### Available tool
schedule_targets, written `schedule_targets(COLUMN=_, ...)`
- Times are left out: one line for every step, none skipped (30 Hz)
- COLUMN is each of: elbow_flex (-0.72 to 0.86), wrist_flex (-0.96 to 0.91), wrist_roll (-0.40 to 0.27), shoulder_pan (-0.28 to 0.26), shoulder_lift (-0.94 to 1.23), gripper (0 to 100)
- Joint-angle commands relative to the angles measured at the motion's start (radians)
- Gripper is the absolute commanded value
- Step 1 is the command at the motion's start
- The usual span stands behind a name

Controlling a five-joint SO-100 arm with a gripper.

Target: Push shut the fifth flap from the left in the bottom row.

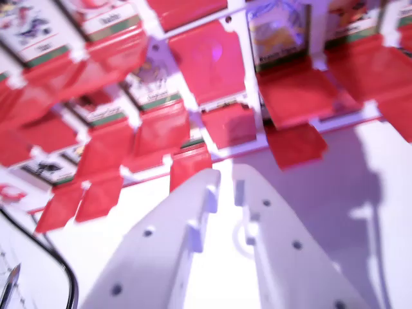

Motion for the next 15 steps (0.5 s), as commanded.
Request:
schedule_targets(elbow_flex=0.009, wrist_flex=0.020, wrist_roll=-0.014, shoulder_pan=0.006, shoulder_lift=0.235, gripper=2)
schedule_targets(elbow_flex=0.021, wrist_flex=0.034, wrist_roll=-0.018, shoulder_pan=0.006, shoulder_lift=0.256, gripper=2)
schedule_targets(elbow_flex=0.034, wrist_flex=0.051, wrist_roll=-0.021, shoulder_pan=0.006, shoulder_lift=0.279, gripper=2)
schedule_targets(elbow_flex=0.044, wrist_flex=0.067, wrist_roll=-0.021, shoulder_pan=0.006, shoulder_lift=0.302, gripper=2)
schedule_targets(elbow_flex=0.058, wrist_flex=0.081, wrist_roll=-0.023, shoulder_pan=0.006, shoulder_lift=0.327, gripper=2)
schedule_targets(elbow_flex=0.072, wrist_flex=0.095, wrist_roll=-0.023, shoulder_pan=0.005, shoulder_lift=0.351, gripper=2)
schedule_targets(elbow_flex=0.086, wrist_flex=0.109, wrist_roll=-0.023, shoulder_pan=0.005, shoulder_lift=0.377, gripper=2)
schedule_targets(elbow_flex=0.098, wrist_flex=0.123, wrist_roll=-0.023, shoulder_pan=0.005, shoulder_lift=0.402, gripper=2)
schedule_targets(elbow_flex=0.110, wrist_flex=0.135, wrist_roll=-0.023, shoulder_pan=0.003, shoulder_lift=0.426, gripper=2)
schedule_targets(elbow_flex=0.123, wrist_flex=0.150, wrist_roll=-0.028, shoulder_pan=0.002, shoulder_lift=0.453, gripper=2)
schedule_targets(elbow_flex=0.135, wrist_flex=0.163, wrist_roll=-0.031, shoulder_pan=0.002, shoulder_lift=0.477, gripper=2)
schedule_targets(elbow_flex=0.146, wrist_flex=0.175, wrist_roll=-0.035, shoulder_pan=0.000, shoulder_lift=0.503, gripper=2)
schedule_targets(elbow_flex=0.155, wrist_flex=0.187, wrist_roll=-0.038, shoulder_pan=-0.002, shoulder_lift=0.529, gripper=2)
schedule_targets(elbow_flex=0.166, wrist_flex=0.195, wrist_roll=-0.038, shoulder_pan=-0.002, shoulder_lift=0.555, gripper=2)
schedule_targets(elbow_flex=0.176, wrist_flex=0.198, wrist_roll=-0.040, shoulder_pan=-0.002, shoulder_lift=0.581, gripper=2)
